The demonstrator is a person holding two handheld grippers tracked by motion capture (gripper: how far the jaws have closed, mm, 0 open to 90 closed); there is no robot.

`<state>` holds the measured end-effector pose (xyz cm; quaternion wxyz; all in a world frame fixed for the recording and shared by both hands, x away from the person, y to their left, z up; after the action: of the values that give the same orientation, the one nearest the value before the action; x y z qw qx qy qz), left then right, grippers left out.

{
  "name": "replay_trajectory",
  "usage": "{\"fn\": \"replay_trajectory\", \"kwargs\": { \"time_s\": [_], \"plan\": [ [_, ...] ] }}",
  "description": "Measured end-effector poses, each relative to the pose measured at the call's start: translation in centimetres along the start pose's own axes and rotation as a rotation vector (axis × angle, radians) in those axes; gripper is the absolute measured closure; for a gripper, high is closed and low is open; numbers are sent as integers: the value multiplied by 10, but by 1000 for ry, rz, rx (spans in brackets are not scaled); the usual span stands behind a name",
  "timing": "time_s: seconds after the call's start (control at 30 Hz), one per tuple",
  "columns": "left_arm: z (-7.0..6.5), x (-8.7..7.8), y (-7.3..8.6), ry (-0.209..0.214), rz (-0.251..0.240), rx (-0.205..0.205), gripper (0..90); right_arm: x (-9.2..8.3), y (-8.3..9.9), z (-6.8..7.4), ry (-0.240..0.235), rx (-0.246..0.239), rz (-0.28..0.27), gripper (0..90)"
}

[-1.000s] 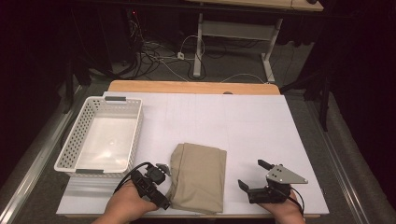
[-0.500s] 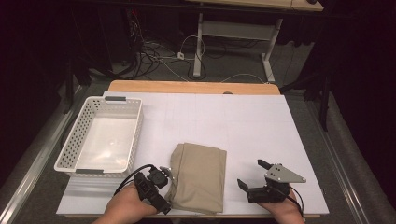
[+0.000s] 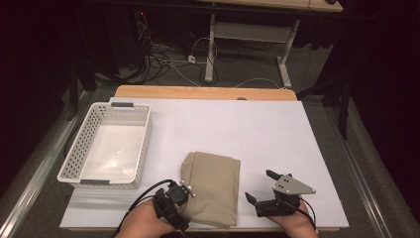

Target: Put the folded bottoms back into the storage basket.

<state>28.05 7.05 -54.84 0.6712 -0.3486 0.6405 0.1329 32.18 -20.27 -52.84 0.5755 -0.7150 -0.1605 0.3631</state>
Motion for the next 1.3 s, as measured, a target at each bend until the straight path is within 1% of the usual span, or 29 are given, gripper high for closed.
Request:
{"fn": "replay_trajectory", "kwargs": {
  "time_s": [0.07, 0.1, 0.13, 0.17, 0.23, 0.3, 0.33, 0.37, 0.4, 0.43, 0.5, 0.53, 0.57, 0.63, 0.73, 0.83, 0.97, 1.0, 1.03, 1.07, 1.1, 1.13, 1.2, 1.23, 1.27, 1.3],
  "plan": [
    [2, 0, -7, 2, 19, -6, 207, 0, 0, 0, -3, -2, 1, 0],
    [4, -1, -11, 12, 35, -7, 265, -1, 0, 0, -3, 1, -2, 0],
    [4, -1, -11, 12, 35, -7, 280, -1, 0, 0, -3, 1, -2, 0],
    [4, -1, -12, 16, 42, 0, 280, -1, 0, 0, -4, 1, -4, 0],
    [3, -2, -14, 21, 49, 11, 309, -1, -1, -1, -3, 1, -4, 0],
    [1, -3, -14, 28, 41, 37, 413, -1, -1, -2, -4, 1, -7, 0],
    [1, -3, -14, 28, 41, 37, 441, -1, -1, -2, -4, 1, -7, 0],
    [0, -4, -14, 32, 36, 37, 441, -1, -1, -2, -3, 1, -6, 0],
    [1, -4, -15, 37, 23, 34, 497, 0, 0, -3, -2, 0, -3, 0],
    [0, -4, -15, 30, 12, 34, 568, 0, 0, -3, -2, 1, -1, 0],
    [0, -5, -14, 37, 4, 51, 658, 1, 0, -2, -3, -1, 1, 0],
    [0, -5, -14, 37, 4, 51, 697, 1, 0, -2, -3, -1, 1, 0],
    [-1, -5, -13, 37, 1, 51, 697, 1, 0, -1, -3, -2, 1, 0],
    [-2, -5, -13, 38, -3, 56, 730, 1, 0, -1, -3, -3, 5, 0],
    [-3, -7, -12, 49, -4, 63, 744, 2, 1, -1, -1, -3, 7, 0],
    [-3, -12, -10, 58, -17, 61, 750, 1, 3, -2, 3, -6, 16, 2],
    [-2, -12, -3, 66, -27, 39, 734, -1, 4, -5, 14, 2, 13, 5],
    [-2, -12, -3, 66, -27, 39, 723, -2, 4, -5, 17, 2, 14, 6],
    [-2, -13, -2, 67, -31, 30, 723, -2, 4, -5, 17, 2, 14, 6],
    [-2, -14, -2, 71, -30, 23, 666, -3, 3, -5, 18, 4, 12, 6],
    [-2, -15, -1, 78, -28, 19, 666, -5, 3, -5, 19, 2, 9, 6],
    [-1, -16, 0, 79, -26, 12, 618, -6, 2, -4, 20, 4, 8, 6],
    [-1, -21, 1, 83, -37, 11, 565, -8, 1, -5, 22, 4, 0, 6],
    [-2, -24, 1, 74, -42, 18, 524, -9, 1, -6, 25, 6, -2, 6],
    [-3, -26, 1, 66, -46, 22, 524, -9, 1, -6, 25, 6, -2, 6],
    [-4, -28, 1, 57, -46, 34, 508, -8, 2, -7, 26, 7, 0, 6]
  ]
}}
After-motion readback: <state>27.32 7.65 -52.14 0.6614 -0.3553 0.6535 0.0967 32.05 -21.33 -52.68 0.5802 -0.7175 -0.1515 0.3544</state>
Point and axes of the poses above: each handheld gripper's, and its own axes: x roughly forward along the jaws, y roughly out of its underside, z roughly to its left, the point moved 6 cm from there along x, roughly forward along the jaws, and after that the axes turned 8 degrees about -z, right-handed, at the moved point
